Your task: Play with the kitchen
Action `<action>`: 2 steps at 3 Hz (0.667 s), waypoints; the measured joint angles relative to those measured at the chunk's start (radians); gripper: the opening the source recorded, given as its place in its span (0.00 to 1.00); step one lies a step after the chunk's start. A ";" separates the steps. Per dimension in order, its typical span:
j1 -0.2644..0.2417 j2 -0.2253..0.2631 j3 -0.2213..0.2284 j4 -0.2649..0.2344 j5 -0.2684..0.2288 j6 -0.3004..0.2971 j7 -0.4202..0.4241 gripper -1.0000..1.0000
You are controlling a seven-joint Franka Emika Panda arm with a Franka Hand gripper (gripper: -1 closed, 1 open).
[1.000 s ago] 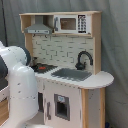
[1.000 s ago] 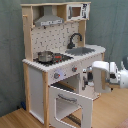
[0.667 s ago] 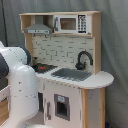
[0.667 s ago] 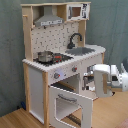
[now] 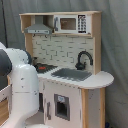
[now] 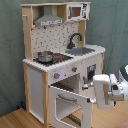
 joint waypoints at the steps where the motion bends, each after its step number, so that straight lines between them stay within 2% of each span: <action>1: 0.021 0.082 0.000 0.003 -0.041 -0.031 0.017 1.00; 2: 0.048 0.143 -0.002 0.004 -0.044 -0.105 0.014 1.00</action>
